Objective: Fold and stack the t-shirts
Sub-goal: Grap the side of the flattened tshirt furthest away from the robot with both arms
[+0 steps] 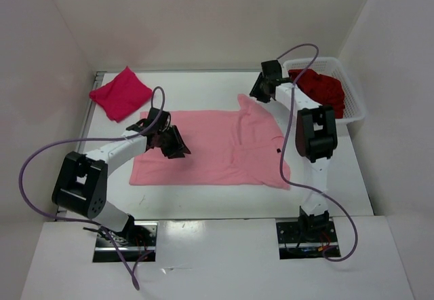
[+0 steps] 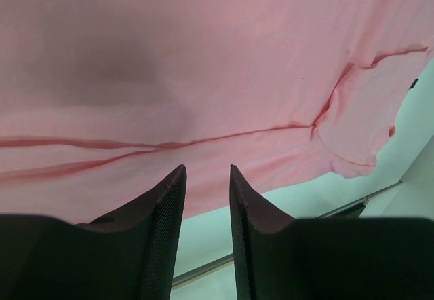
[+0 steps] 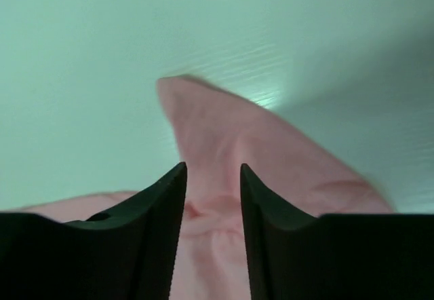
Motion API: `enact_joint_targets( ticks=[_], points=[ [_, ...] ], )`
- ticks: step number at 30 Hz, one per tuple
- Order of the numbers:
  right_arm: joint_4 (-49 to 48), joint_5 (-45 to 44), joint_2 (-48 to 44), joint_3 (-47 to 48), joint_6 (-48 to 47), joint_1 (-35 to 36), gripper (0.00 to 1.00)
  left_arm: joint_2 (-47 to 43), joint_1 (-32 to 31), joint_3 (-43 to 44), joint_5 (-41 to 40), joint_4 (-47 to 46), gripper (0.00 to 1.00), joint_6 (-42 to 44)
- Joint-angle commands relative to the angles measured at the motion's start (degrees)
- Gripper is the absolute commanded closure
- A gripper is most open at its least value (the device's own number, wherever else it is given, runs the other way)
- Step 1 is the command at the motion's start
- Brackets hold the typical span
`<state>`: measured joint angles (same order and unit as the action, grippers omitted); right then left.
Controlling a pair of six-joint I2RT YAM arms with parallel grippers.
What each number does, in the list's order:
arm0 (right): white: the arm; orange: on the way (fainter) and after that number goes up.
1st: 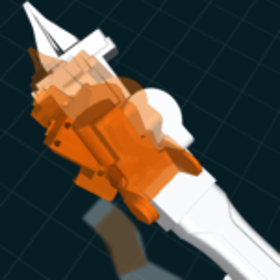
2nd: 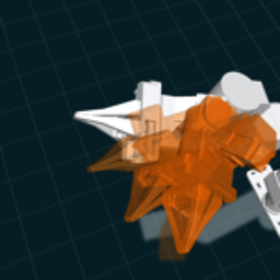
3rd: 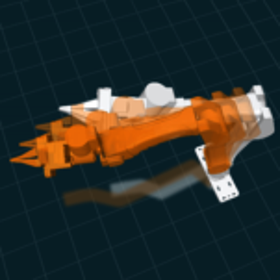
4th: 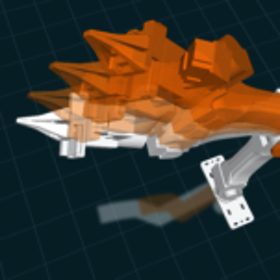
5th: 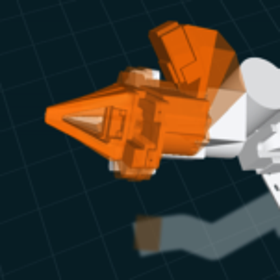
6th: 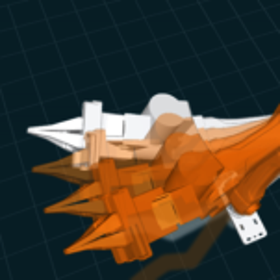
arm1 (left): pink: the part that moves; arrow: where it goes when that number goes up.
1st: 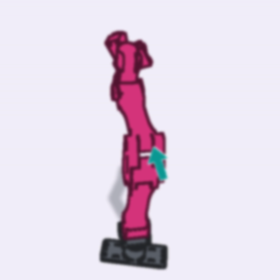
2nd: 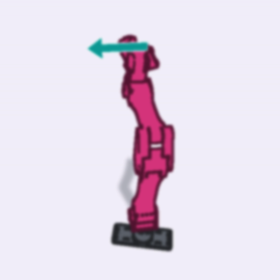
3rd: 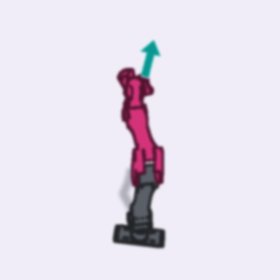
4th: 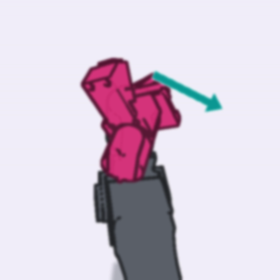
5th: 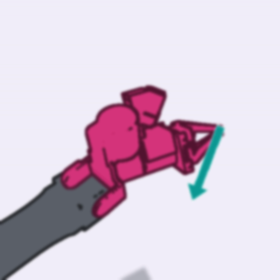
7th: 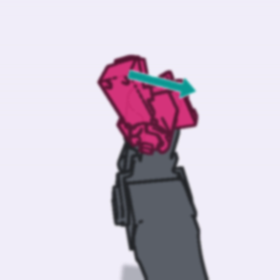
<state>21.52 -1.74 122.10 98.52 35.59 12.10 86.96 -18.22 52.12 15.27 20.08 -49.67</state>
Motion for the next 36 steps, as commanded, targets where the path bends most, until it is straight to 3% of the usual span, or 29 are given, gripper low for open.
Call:
enact_joint_targets(
  ticks=[1, 4, 16, 22, 26, 29, 30, 36],
  points=[
    [4.75, -4.15, 4.98, 6.24, -5.97, 0.47, 0.55, -0.12, -0.06, 0.18, 0.29, -0.92, 0.6, 0.54],
    [4.76, -5.29, 7.18, 7.74, -7.9, 0.47, 0.49, -0.12, -0.06, 0.18, 0.29, -0.92, 0.6, 0.54],
    [4.76, -9.25, 10.86, 10.11, -12.74, -0.14, 0.43, -0.12, -0.59, 0.18, 0.29, -0.92, 0.6, 0.54],
    [6.08, -1.18, 14.13, 11.17, -12.74, -0.67, 0.44, 0.41, -0.59, 0.79, -0.76, -0.39, 0.6, 0.54],
    [4.94, 4.54, 14.13, 10.02, -11.69, -1.2, 0.55, 1.02, -0.59, 1.85, -0.77, -0.39, 0.6, 1.07],
    [3.71, 6.83, 13.26, 8.63, -11.69, -2.34, 0.77, 1.02, -0.59, 1.85, -0.77, -0.91, 0.6, 1.07],
    [3.1, 6.84, 12.73, 8.01, -10.99, -2.34, 0.88, 1.02, -0.59, 1.85, -0.77, -0.92, 0.6, 1.07],
    [-1.57, 5.7, -0.33, -1.98, -9.67, -2.34, 0.99, 1.02, -0.59, 1.85, -0.77, -0.92, 0.6, 1.07]
  ],
)
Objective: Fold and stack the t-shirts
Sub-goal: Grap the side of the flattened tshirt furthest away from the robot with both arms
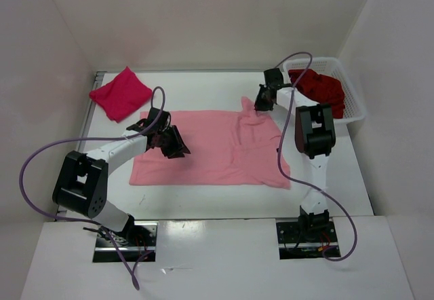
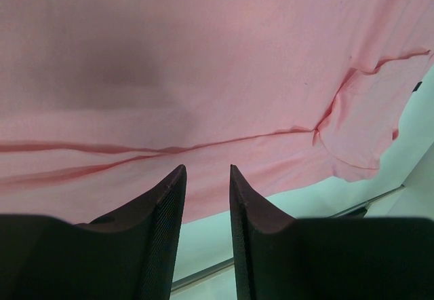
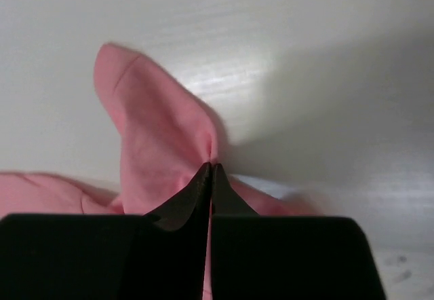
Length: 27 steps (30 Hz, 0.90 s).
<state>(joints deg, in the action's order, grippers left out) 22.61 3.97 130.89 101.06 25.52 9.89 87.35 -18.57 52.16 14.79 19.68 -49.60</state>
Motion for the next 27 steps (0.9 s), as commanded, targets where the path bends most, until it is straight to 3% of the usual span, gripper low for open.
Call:
enact_joint_targets(
  ticks=[1, 6, 12, 16, 18, 20, 21, 24, 27],
  points=[
    [-3.62, -1.84, -11.25, -6.2, 0.41, 0.65, 1.0, 0.11, -0.24, 1.8, -0.28, -0.52, 0.6, 1.0],
    [-2.49, -7.91, -23.55, -17.72, 0.93, 6.89, 0.99, 0.1, -0.24, 1.8, -0.28, -1.05, 0.6, 1.0],
    [-1.79, -14.59, -30.86, -30.99, 5.05, 17.42, 0.98, 0.1, -0.24, 1.8, 0.24, -1.66, 0.6, 1.0],
    [-0.56, -11.36, -35.17, -37.67, 8.67, 19.2, 0.9, 0.1, -0.24, 1.28, 0.77, -1.66, 0.6, 1.0],
    [-0.02, -10.21, -37.1, -38.47, 9.2, 19.73, 0.77, 0.1, -0.24, 1.28, 0.77, -1.66, 0.6, 1.0],
    [1.55, -10.21, -40.53, -37.96, 8.67, 19.21, 0.54, -0.43, -0.24, 1.28, 0.77, -1.66, 0.6, 1.0],
    [2.08, -9.69, -41.5, -37.34, 8.15, 18.59, 0.53, -0.43, 0.37, 1.28, 0.77, -1.66, 0.6, 1.0],
    [1.04, -6.26, -44.93, -35.5, 7.44, 13.24, 0.59, -1.04, 1.86, 2.06, 0.77, -1.66, 0.6, 1.0],
    [-0.2, -4.41, -43.19, -35.49, 7.44, 8.14, 0.86, -1.04, 2.4, 4.43, 0.77, -1.66, 0.6, 1.53]
  ],
)
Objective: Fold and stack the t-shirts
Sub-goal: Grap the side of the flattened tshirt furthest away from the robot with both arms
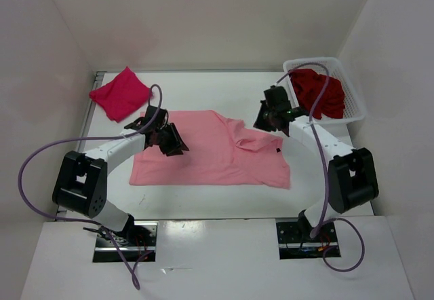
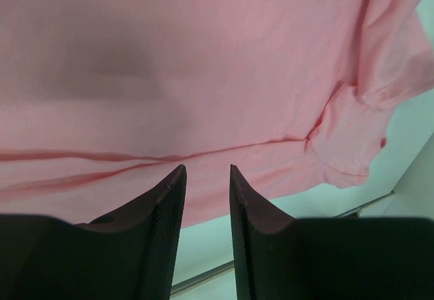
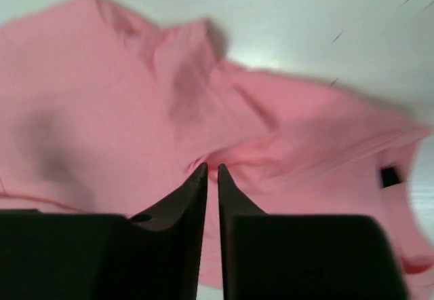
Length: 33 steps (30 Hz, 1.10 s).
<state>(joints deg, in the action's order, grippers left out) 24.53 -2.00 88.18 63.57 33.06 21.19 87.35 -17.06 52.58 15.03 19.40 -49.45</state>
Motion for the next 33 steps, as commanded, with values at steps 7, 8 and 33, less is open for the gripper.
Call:
enact_joint_targets(
  ticks=[7, 8, 33],
  points=[
    [-6.23, 6.29, 9.72, 1.12, 1.74, -5.62, 0.65, 0.54, 2.02, 5.78, 0.53, -1.38, 0.6, 1.38],
    [-7.04, 7.52, 10.51, 0.59, 1.75, -5.63, 0.62, 0.54, 2.03, 5.78, 0.53, -1.38, 0.6, 1.9],
    [5.52, 1.39, 17.55, 15.35, 0.42, 18.07, 0.88, 4.23, 2.56, 9.39, 0.53, -2.96, 0.6, 1.9]
  ],
)
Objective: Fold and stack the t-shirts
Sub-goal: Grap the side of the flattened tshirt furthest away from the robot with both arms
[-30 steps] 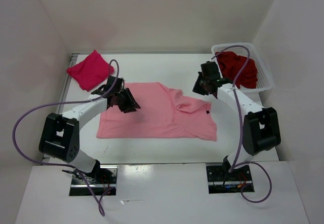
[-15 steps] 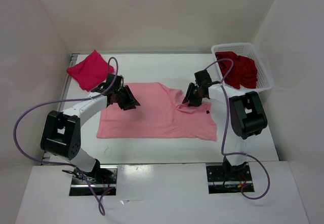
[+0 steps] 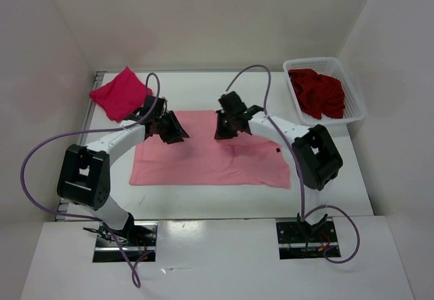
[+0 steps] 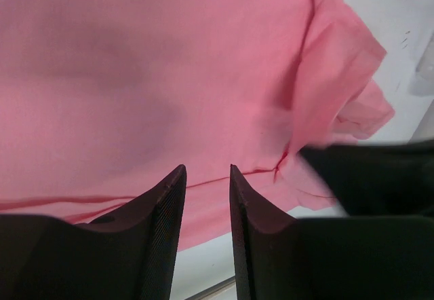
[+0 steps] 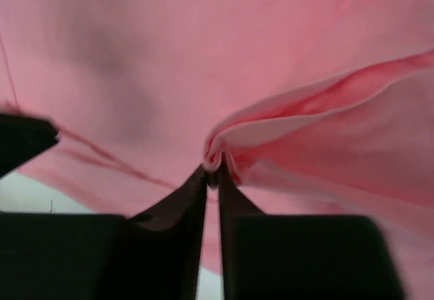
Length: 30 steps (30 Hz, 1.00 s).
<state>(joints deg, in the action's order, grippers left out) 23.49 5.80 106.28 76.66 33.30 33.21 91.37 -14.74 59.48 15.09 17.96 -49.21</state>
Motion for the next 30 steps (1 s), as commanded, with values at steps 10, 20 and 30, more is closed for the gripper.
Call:
enact_joint_targets(
  ticks=[10, 20, 30],
  points=[
    [5.35, -4.58, -12.22, -5.91, 0.98, 5.57, 0.44, -3.3, 3.32, -1.29, 0.99, -0.9, 0.6, 1.66],
    [2.09, -1.5, -6.54, -3.37, -0.78, 4.74, 0.88, -3.31, 5.94, -1.21, -0.93, -0.9, 0.6, 1.66],
    [1.74, -7.03, 4.09, 2.26, -3.24, 9.59, 0.6, 1.52, 13.51, 4.32, -4.53, -1.52, 0.59, 1.66]
  ],
)
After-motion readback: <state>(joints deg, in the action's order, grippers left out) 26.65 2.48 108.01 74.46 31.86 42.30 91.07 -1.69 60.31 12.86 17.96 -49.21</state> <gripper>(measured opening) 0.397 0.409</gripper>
